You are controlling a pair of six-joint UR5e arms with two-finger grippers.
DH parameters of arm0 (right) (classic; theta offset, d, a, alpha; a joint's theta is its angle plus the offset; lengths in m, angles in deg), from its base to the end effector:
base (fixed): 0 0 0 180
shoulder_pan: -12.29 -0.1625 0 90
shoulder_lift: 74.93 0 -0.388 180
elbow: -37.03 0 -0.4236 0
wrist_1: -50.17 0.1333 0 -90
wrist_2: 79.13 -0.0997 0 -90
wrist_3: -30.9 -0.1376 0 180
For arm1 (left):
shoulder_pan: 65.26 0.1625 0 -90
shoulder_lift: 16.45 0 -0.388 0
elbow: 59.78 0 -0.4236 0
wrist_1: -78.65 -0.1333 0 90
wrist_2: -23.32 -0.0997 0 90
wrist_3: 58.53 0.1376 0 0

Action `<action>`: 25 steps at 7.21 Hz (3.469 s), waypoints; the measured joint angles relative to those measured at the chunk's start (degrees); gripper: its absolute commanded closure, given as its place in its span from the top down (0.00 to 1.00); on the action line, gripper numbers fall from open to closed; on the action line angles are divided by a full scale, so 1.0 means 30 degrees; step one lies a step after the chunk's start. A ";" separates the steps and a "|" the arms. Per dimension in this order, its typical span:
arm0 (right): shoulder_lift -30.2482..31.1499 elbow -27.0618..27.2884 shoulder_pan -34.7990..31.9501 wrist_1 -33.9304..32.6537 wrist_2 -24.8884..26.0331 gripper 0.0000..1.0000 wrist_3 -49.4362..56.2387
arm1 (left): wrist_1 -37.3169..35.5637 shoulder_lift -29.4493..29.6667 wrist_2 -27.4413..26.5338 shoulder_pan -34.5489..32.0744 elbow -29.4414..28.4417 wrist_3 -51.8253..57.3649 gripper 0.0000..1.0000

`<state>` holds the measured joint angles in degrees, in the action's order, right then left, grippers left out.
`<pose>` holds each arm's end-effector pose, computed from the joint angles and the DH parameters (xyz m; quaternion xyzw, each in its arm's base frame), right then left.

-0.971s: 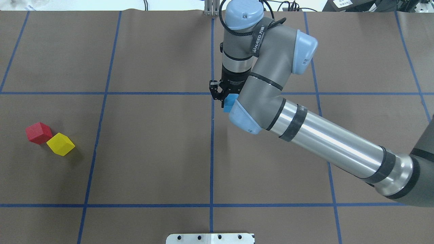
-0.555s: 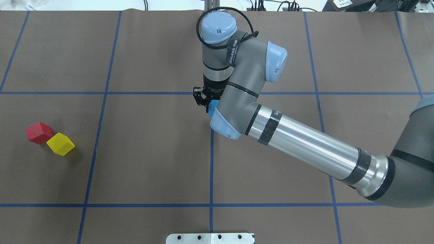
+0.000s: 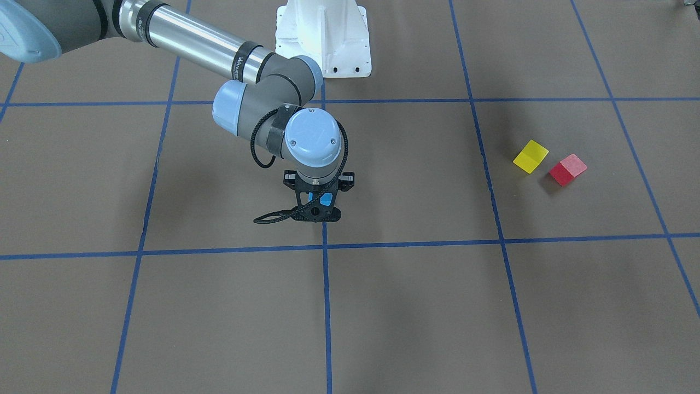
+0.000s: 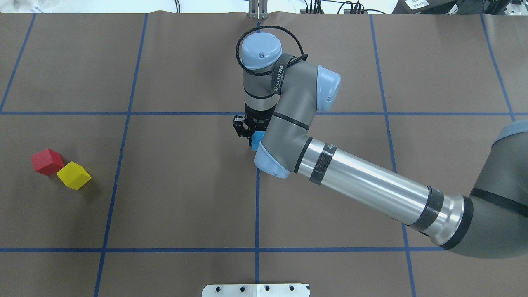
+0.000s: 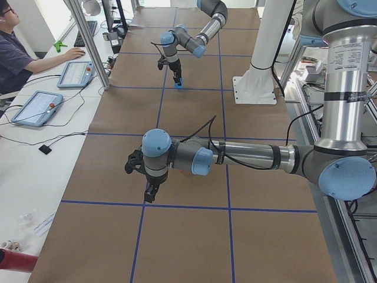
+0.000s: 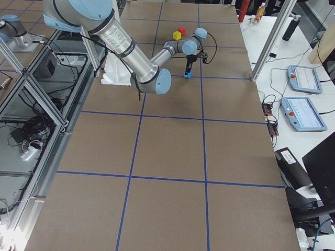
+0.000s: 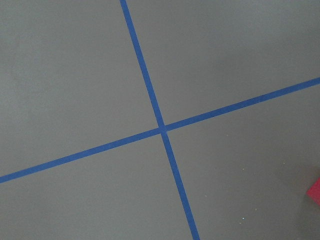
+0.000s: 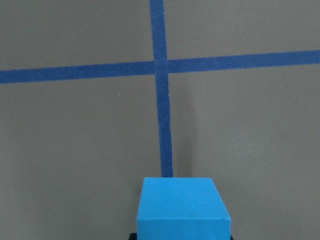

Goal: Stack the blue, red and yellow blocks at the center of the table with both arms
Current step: 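Carry the blue cube with the right gripper to the table center, then set the blue cube down and open the right gripper, then raise the right gripper away while the left gripper reaches to the red cube, then close the left gripper on the red cube and lift it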

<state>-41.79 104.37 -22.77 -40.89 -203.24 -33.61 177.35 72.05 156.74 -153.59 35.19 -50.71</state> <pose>-0.6398 -0.5176 0.1774 -0.1053 -0.3772 -0.0069 0.9201 -0.0232 -0.5321 0.6014 0.1181 0.3620 0.1155 0.9174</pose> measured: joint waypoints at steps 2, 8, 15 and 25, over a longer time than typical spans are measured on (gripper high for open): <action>0.0128 -0.0163 0.0196 0.0681 0.0048 0.99 -0.0344 | 0.0000 0.0001 -0.0001 0.0000 0.0004 0.0000 1.00; 0.0996 0.2726 -0.1463 0.0298 0.0073 1.00 -0.0979 | 0.0458 0.0145 0.0465 0.1408 0.1168 -0.6031 0.99; 0.8275 0.8249 -0.7544 -0.0027 -0.1353 1.00 0.7762 | 0.7645 -0.1195 -0.4638 0.8820 0.1664 -2.5403 0.98; 0.9135 0.8634 -0.8519 -0.0054 -0.1843 1.00 0.8901 | 0.8484 -0.1894 -0.7442 1.3195 0.1658 -2.7509 0.99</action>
<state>-14.39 130.28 -48.32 -41.05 -208.77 -6.90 202.80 66.37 134.41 -114.01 40.16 -133.23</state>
